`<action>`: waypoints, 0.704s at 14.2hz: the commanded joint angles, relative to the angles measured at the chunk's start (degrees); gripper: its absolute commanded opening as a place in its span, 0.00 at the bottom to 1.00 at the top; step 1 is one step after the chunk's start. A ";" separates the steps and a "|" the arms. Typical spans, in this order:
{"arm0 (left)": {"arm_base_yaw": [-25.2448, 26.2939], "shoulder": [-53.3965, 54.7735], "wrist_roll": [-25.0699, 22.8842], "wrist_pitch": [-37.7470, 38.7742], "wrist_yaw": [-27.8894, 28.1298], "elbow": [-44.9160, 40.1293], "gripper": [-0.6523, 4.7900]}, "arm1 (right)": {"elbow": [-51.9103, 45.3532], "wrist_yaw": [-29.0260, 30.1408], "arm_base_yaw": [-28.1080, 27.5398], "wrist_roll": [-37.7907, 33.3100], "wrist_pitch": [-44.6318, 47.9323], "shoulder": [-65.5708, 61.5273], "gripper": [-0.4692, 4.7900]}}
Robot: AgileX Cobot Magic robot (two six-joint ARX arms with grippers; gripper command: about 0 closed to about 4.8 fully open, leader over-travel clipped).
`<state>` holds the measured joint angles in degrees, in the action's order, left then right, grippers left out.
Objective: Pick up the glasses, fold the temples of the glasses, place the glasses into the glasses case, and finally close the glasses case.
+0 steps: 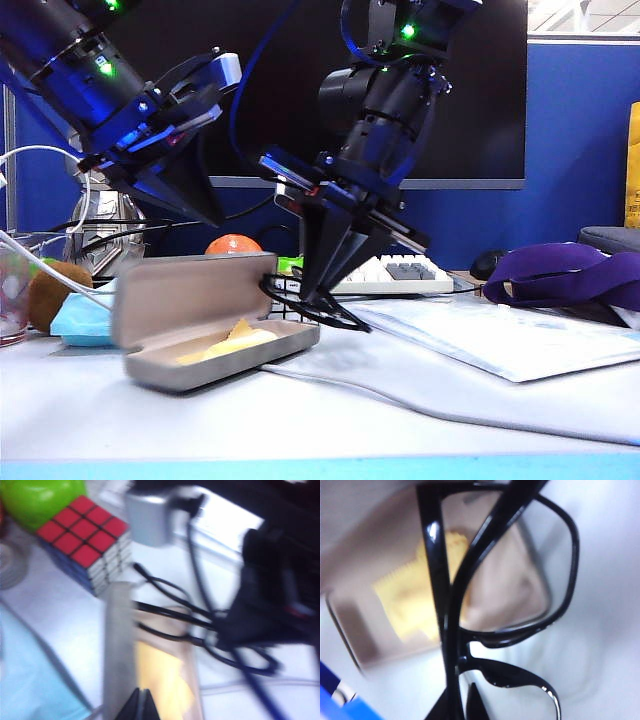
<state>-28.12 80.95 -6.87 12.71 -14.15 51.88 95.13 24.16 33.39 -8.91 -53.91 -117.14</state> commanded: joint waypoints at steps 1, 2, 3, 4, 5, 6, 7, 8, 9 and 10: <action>-0.02 -0.15 -0.39 -0.26 -1.31 0.11 0.11 | 0.22 0.22 0.00 -2.75 2.47 0.28 0.09; -0.02 -0.22 -0.42 -0.26 -0.98 0.13 0.11 | 0.22 0.17 -0.02 -9.62 -1.66 0.28 0.09; -0.02 -0.26 -0.39 -0.33 0.11 0.13 0.11 | 0.22 0.26 0.00 -13.62 -4.59 0.28 0.09; -0.02 -0.26 -0.39 -0.33 1.05 0.13 0.11 | 0.22 1.44 0.07 -15.13 -4.81 0.31 0.09; -0.02 -0.26 -0.20 -0.11 2.73 0.13 0.11 | 0.22 4.09 0.07 -18.01 -3.80 0.31 0.09; -0.02 -0.26 -0.24 0.17 4.09 0.13 0.11 | 0.22 6.47 0.07 -20.41 -2.19 0.31 0.09; 0.09 -0.26 -0.50 0.39 4.11 0.11 0.11 | 0.22 7.87 0.07 -22.10 -1.01 0.31 0.09; 0.85 -0.26 -1.42 0.57 3.08 0.11 0.11 | 0.20 9.68 0.07 -25.77 1.57 0.26 0.09; 1.31 -0.28 -2.19 0.59 2.01 0.11 0.11 | 0.17 9.66 0.15 -28.33 3.17 0.26 0.09; 2.05 -0.31 -2.86 0.79 0.85 0.13 0.11 | 0.17 9.64 0.17 -30.62 4.85 0.26 0.09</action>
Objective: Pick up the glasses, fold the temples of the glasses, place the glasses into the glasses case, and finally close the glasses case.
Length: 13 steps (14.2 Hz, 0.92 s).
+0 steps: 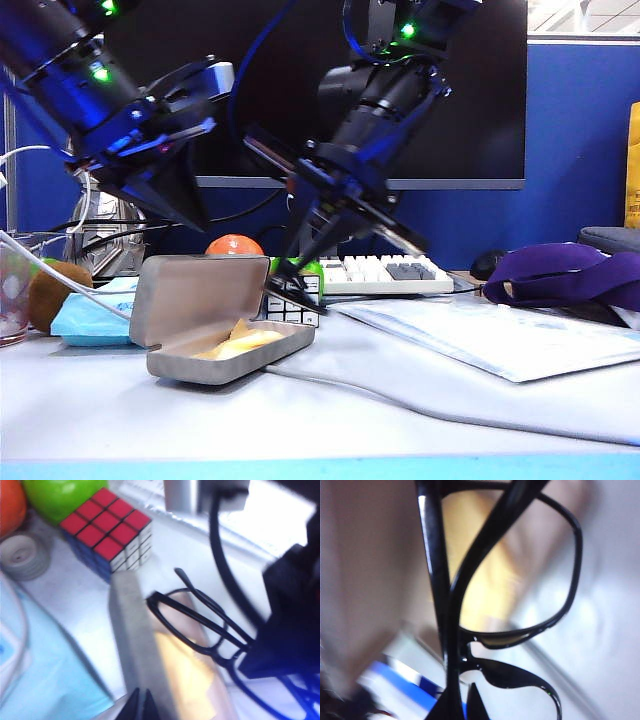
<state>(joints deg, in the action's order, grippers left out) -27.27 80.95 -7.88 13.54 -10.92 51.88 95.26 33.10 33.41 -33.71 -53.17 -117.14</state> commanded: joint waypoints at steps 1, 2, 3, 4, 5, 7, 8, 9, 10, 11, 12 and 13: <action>3.04 -0.39 -2.64 0.81 -3.52 0.13 0.11 | 0.02 0.70 0.15 -10.49 7.17 0.02 0.09; 3.98 -0.46 -2.71 1.16 -3.48 0.13 0.11 | 0.02 0.72 0.15 -13.62 8.74 -0.09 0.09; 4.61 -0.68 -2.78 1.18 -3.50 0.13 0.11 | 0.02 0.66 0.57 -16.09 9.70 -0.09 0.09; 4.66 -0.96 -2.91 0.98 -3.50 0.13 0.11 | 0.02 0.48 1.20 -17.35 10.08 -0.09 0.09; 4.76 -1.05 -2.91 0.61 -3.56 0.15 0.11 | 0.02 0.02 2.14 -18.03 10.21 -0.09 0.09; 4.76 -1.09 -4.28 1.68 -4.74 0.15 0.11 | 0.00 -0.55 3.89 -19.04 10.21 -0.57 0.09; 4.81 -1.09 -4.31 2.29 -4.79 0.15 0.11 | 0.00 -1.95 4.22 -18.99 10.27 -0.72 0.09; 4.81 -1.16 -4.35 2.62 -4.92 0.15 0.11 | 0.00 -3.48 4.26 -18.16 10.08 -0.81 0.09; 4.81 -1.25 -4.35 2.62 -5.09 0.15 0.11 | 0.00 -5.18 4.24 -17.03 9.90 -0.79 0.09; 4.81 -1.42 -4.33 2.62 -6.05 0.15 0.11 | 0.00 -6.62 4.13 -17.03 9.79 -0.79 0.09; 4.81 -1.44 -4.31 2.60 -6.05 0.15 0.11 | 0.00 -7.63 4.07 -17.00 9.70 -0.81 0.09; 4.81 -1.44 -4.33 2.60 -6.03 0.15 0.11 | 0.00 -8.46 4.28 -16.98 9.70 -0.94 0.09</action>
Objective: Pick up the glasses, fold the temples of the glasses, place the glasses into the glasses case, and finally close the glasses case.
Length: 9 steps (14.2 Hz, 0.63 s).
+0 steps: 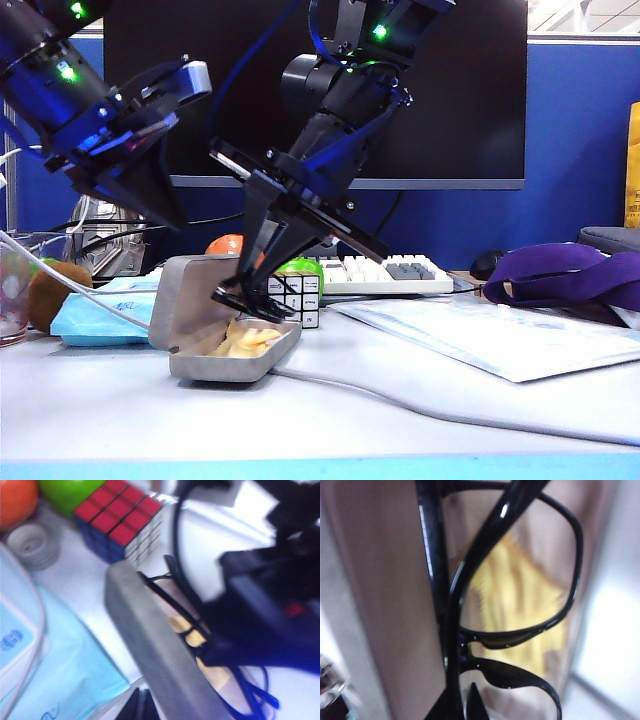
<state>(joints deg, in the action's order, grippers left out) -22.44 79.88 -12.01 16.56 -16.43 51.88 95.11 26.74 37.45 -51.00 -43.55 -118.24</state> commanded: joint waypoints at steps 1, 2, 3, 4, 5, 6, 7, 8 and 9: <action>-0.02 -0.37 -0.20 -0.57 -0.52 0.15 0.11 | 0.15 -2.54 0.57 0.28 0.09 -0.13 0.09; -0.02 -0.37 -0.20 -0.66 -0.55 0.15 0.11 | 0.15 -2.58 0.92 0.24 0.15 -0.42 0.09; -0.02 -0.37 -0.20 -0.72 -0.55 0.15 0.11 | 0.15 -2.62 1.05 0.24 0.52 -0.76 0.09; -0.02 -0.37 -0.20 -0.81 -0.55 0.15 0.11 | 0.15 -2.62 1.09 0.15 0.85 -1.03 0.09; -0.02 -0.37 -0.20 -0.81 -0.55 0.15 0.11 | 0.15 -2.64 1.18 -0.20 1.25 -1.14 0.09; -0.02 -0.37 -0.20 -0.81 -0.55 0.15 0.11 | 0.15 -2.64 1.20 -0.74 1.70 -1.44 0.09; -0.02 -0.37 -0.20 -0.81 -0.55 0.15 0.11 | 0.15 -2.62 1.22 -1.60 1.88 -1.81 0.09; -0.02 -0.37 -0.20 -0.81 -0.55 0.15 0.11 | 0.15 -2.62 1.27 -1.64 1.84 -2.19 0.09; -0.02 -0.37 -0.20 -0.81 -0.52 0.15 0.11 | 0.15 -2.40 1.60 -1.81 1.90 -2.38 0.09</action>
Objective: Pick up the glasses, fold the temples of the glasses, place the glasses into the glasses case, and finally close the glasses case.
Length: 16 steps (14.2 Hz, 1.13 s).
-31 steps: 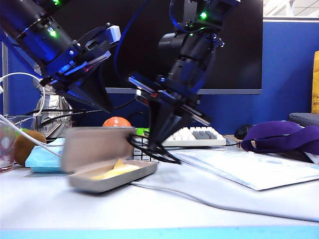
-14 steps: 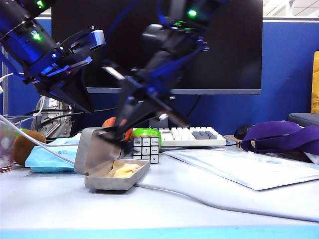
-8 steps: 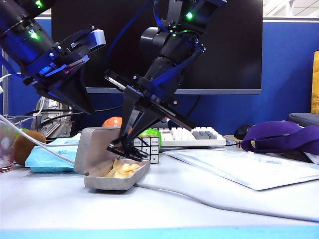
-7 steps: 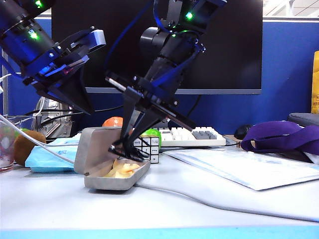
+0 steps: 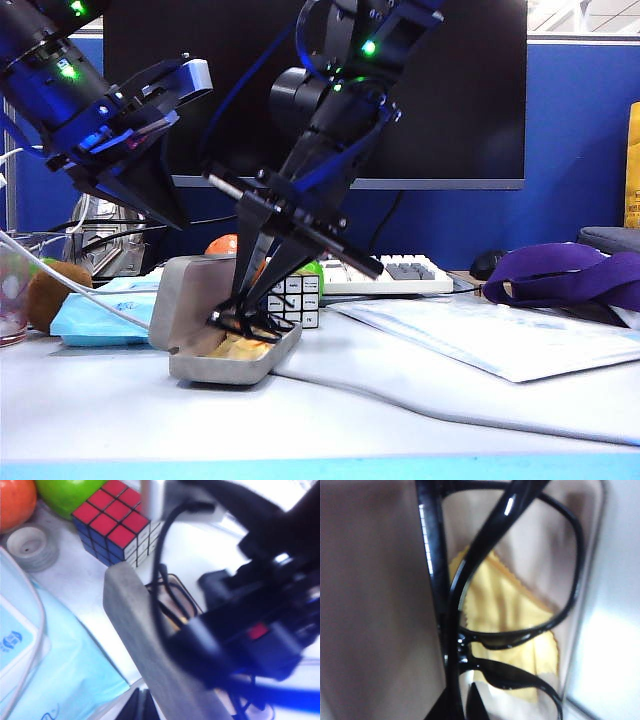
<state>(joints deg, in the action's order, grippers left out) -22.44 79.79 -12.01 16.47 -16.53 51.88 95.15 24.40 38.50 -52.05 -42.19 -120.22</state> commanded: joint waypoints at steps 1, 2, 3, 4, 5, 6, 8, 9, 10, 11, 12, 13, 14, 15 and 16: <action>-0.02 -0.31 -0.20 -0.68 -0.44 0.15 0.11 | 0.11 0.24 0.90 -2.08 0.50 -0.46 0.09; -0.02 -0.35 -0.20 -0.68 -0.46 0.15 0.11 | 0.13 1.46 0.90 -3.30 0.72 -0.46 0.09; -0.02 -0.68 -0.20 -0.68 -0.44 0.15 0.11 | 0.13 2.73 0.79 -3.45 1.16 -0.42 0.09; -0.02 -1.11 -0.20 -0.68 -0.44 0.15 0.11 | 0.13 3.39 0.76 -3.43 1.33 -0.33 0.09; -0.02 -1.33 -0.20 -0.72 -0.46 0.15 0.11 | 0.13 3.61 0.74 -3.43 1.55 -0.28 0.09; -0.02 -1.44 -0.20 -0.68 -0.44 0.15 0.11 | 0.13 3.52 0.74 -3.43 1.55 -0.31 0.09; -0.02 -1.51 -0.13 -0.70 -0.46 0.15 0.11 | 0.13 2.36 0.92 -3.21 1.57 -0.85 0.09; -0.02 -1.51 -0.02 -0.68 -0.46 0.15 0.11 | 0.13 2.32 1.09 -2.93 1.36 -1.33 0.09; -0.02 -1.51 -0.02 -0.66 -0.46 0.15 0.11 | 0.13 2.01 1.11 -2.10 0.81 -1.66 0.09; -0.02 -1.51 0.00 -0.66 -0.46 0.15 0.11 | 0.13 0.76 1.22 -1.81 0.39 -1.75 0.09; -0.02 -1.51 -0.02 -0.66 -0.46 0.15 0.11 | 0.13 0.79 1.22 -1.49 0.44 -1.75 0.09; -0.02 -1.51 -0.02 -0.66 -0.46 0.15 0.11 | 0.13 1.25 1.22 -0.17 0.44 -1.75 0.24; -0.02 -1.51 -0.02 -0.66 -0.46 0.15 0.11 | 0.15 2.40 1.25 -0.17 0.44 -1.73 0.43; -0.02 -1.51 0.00 -0.66 -0.46 0.15 0.11 | 0.17 2.75 1.25 -0.17 0.42 -1.64 0.43; -0.02 -1.51 0.00 -0.66 -0.46 0.15 0.11 | 0.20 2.71 1.25 -0.20 0.39 -1.46 0.43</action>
<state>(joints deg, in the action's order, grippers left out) -22.44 78.50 -11.99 16.34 -16.51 51.88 95.15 26.79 39.59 -52.27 -41.98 -122.10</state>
